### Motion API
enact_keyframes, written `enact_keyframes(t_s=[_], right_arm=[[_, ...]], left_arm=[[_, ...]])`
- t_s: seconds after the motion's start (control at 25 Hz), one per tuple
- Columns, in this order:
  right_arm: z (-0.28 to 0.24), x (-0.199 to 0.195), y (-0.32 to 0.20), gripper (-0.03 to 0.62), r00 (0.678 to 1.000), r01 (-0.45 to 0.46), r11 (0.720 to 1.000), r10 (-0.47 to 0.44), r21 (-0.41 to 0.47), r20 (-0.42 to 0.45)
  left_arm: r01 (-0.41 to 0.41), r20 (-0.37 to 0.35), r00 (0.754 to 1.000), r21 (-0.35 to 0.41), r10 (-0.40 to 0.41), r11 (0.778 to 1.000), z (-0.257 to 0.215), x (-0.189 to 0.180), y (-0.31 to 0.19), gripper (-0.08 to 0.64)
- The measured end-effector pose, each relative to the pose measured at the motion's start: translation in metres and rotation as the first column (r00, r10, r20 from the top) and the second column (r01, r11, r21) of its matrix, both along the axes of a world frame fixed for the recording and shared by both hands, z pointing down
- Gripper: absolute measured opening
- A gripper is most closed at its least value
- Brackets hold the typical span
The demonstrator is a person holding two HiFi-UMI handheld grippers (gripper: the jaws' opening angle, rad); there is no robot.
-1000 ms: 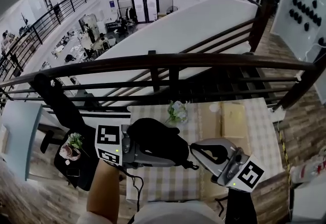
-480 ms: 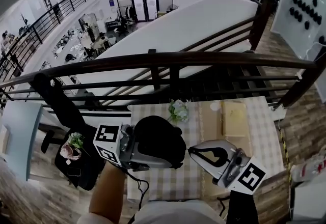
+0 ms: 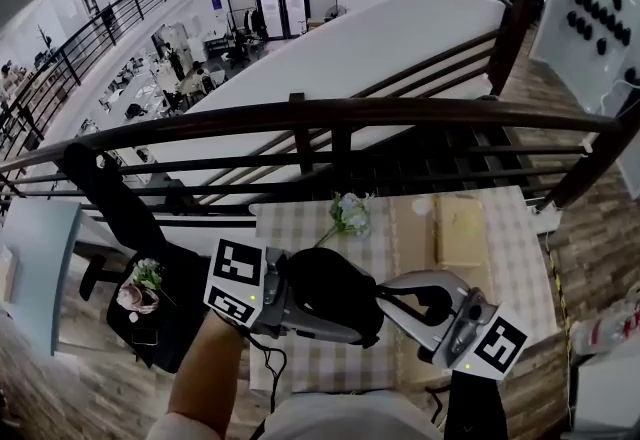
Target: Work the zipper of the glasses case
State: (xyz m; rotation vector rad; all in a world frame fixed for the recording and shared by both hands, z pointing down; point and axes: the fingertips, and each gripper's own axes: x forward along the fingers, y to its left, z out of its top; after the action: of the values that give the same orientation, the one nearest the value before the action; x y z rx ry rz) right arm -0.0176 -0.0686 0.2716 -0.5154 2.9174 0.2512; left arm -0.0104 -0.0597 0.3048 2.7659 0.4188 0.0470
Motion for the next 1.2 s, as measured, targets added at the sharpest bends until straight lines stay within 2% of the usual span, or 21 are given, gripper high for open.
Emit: enact_keyframes(t_s=[0.12,0.24,0.44,0.56,0.68,0.8,0.88,1.04,1.2], right_arm=[[0.002,0.001,-0.004,0.029,1.0,-0.001,1.0,0.001,0.0,-0.009],[0.007,0.002,-0.007,0.029,1.0,-0.011,1.0,0.01,-0.008,-0.019],[0.016,0.008,-0.014,0.029,0.998,-0.054,0.998,0.053,-0.037,-0.03],[0.018,0.014,-0.015,0.031,0.999,-0.043,0.997,0.043,-0.068,-0.001],[0.022,0.022,-0.008,0.033,0.998,0.015,0.996,-0.011,-0.084,0.058],[0.009,0.019,-0.003,0.033,0.991,0.059,0.996,-0.051,-0.067,0.12],[0.007,0.016,-0.003,0.032,0.992,0.065,0.995,-0.056,-0.074,0.116],[0.013,0.017,-0.003,0.032,0.995,0.061,0.995,-0.054,-0.081,0.085],[0.02,0.018,-0.008,0.031,0.998,0.036,0.995,-0.031,-0.094,0.057]], left_arm=[[-0.015,0.036,0.999,0.005,0.015,1.0,0.008,0.005,0.002,0.302],[-0.005,0.056,0.998,0.011,0.004,1.0,0.014,0.004,-0.002,0.302],[0.025,0.137,0.99,0.036,-0.029,0.999,0.028,0.009,-0.007,0.302],[0.017,0.165,0.986,0.047,-0.024,0.999,0.03,0.012,-0.004,0.302],[-0.045,0.159,0.987,0.059,0.035,0.997,0.026,0.012,0.009,0.302],[-0.127,0.205,0.972,0.055,0.113,0.99,0.032,0.015,0.024,0.302],[-0.147,0.236,0.963,0.051,0.131,0.988,0.039,0.017,0.027,0.303],[-0.131,0.259,0.959,0.059,0.111,0.99,0.044,0.018,0.025,0.304],[-0.115,0.361,0.93,0.1,0.072,0.988,0.06,0.022,0.019,0.304]])
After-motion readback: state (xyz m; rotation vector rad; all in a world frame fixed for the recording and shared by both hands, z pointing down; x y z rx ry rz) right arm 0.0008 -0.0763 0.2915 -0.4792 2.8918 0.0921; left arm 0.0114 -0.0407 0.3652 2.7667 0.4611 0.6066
